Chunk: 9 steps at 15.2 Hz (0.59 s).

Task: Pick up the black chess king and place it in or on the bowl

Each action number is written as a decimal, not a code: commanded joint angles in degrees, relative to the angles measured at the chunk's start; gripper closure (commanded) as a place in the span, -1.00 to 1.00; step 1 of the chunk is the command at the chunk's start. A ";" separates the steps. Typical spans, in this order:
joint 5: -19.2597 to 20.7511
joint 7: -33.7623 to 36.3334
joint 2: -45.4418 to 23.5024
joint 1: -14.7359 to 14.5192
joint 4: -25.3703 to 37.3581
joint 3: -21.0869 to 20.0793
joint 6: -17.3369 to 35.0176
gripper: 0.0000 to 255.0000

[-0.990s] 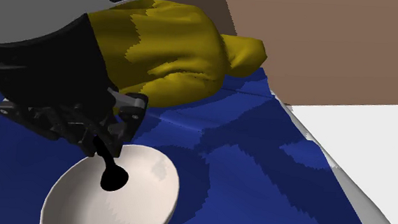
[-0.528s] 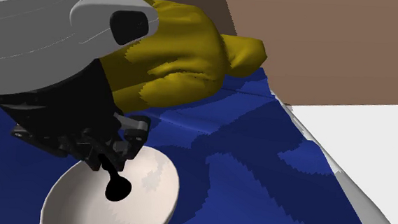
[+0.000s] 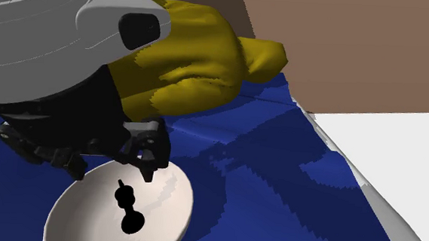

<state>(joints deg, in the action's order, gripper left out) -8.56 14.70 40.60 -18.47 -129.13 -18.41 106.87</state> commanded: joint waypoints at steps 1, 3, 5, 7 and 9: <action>0.00 0.00 0.00 0.00 0.00 0.00 0.00 -1.00; 0.00 0.00 0.00 0.00 0.00 0.00 0.00 -1.00; 0.26 0.08 0.26 0.04 3.60 0.51 -3.87 -1.00; 0.51 0.18 0.22 0.10 7.05 0.91 -7.29 -1.00; 0.51 0.18 0.23 0.10 7.05 0.92 -7.30 -1.00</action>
<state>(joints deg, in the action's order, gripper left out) -8.09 14.81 41.03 -18.41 -122.72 -17.47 100.05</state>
